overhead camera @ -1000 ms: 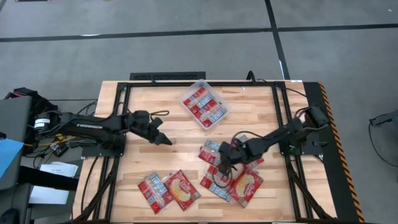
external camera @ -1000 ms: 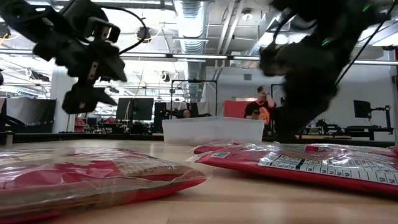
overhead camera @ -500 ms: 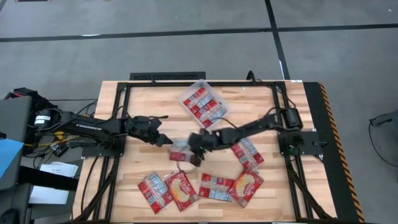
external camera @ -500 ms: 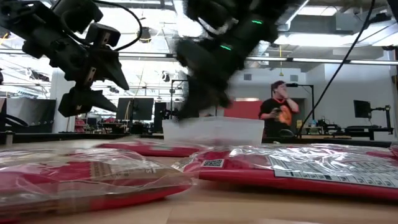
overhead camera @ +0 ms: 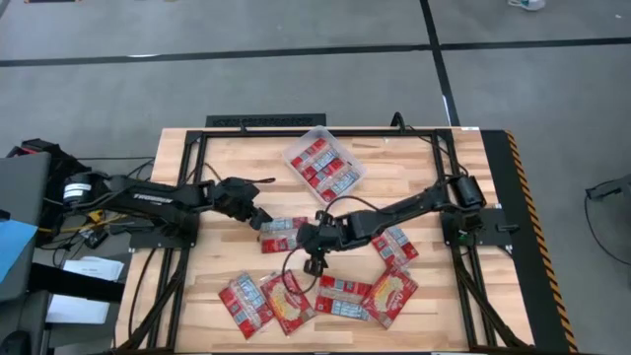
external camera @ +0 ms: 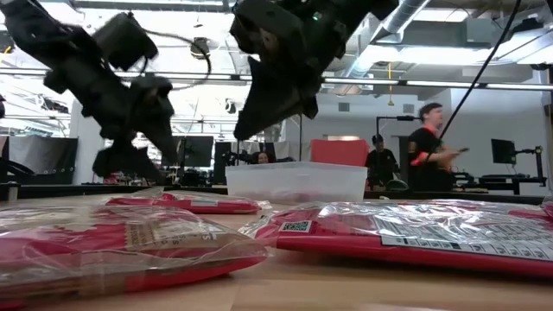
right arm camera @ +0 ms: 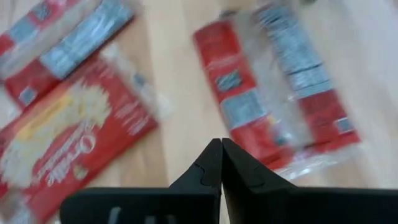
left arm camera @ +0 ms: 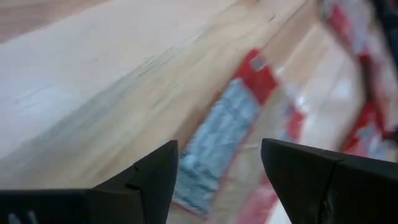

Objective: Sort popcorn bags into baskets
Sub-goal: Put the red popcorn bag into the white bin

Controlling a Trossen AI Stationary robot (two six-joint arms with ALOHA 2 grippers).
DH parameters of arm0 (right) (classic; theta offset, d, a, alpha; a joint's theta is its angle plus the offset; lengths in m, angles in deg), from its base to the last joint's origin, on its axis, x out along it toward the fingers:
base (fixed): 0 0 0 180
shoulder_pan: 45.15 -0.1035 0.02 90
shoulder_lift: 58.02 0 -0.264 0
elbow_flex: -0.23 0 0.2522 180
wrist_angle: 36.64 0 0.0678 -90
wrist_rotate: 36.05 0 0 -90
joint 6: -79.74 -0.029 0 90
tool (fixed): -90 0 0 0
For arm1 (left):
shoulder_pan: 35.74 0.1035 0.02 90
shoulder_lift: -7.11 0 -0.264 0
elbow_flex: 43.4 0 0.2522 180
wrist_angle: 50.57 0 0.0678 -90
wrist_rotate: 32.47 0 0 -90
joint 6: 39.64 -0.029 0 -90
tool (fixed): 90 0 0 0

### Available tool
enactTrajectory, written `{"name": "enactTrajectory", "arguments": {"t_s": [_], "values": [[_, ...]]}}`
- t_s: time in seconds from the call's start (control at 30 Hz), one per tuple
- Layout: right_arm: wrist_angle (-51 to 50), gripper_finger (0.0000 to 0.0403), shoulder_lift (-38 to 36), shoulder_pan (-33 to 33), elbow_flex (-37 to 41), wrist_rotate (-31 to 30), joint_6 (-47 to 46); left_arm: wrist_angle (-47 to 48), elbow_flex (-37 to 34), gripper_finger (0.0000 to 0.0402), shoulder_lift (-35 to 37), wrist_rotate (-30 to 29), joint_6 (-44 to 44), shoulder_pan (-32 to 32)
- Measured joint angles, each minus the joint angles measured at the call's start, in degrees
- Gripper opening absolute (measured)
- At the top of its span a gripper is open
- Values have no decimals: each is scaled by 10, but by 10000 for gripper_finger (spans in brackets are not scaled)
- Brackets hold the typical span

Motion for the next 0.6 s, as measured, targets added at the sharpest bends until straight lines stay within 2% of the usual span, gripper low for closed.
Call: {"name": "enactTrajectory", "arguments": {"t_s": [0.17,0.37,0.47,0.6], "values": [[-3,14,1,8,1,0,0,-22,1,245,-82,75,-41,31],[6,18,31,-3,2,6,-17,-92,2,278,-164,117,-40,32],[42,25,61,-7,-2,20,-36,-120,4,280,-187,145,-40,31],[62,20,90,-2,0,29,-36,-121,7,276,-195,150,-41,30]]}}
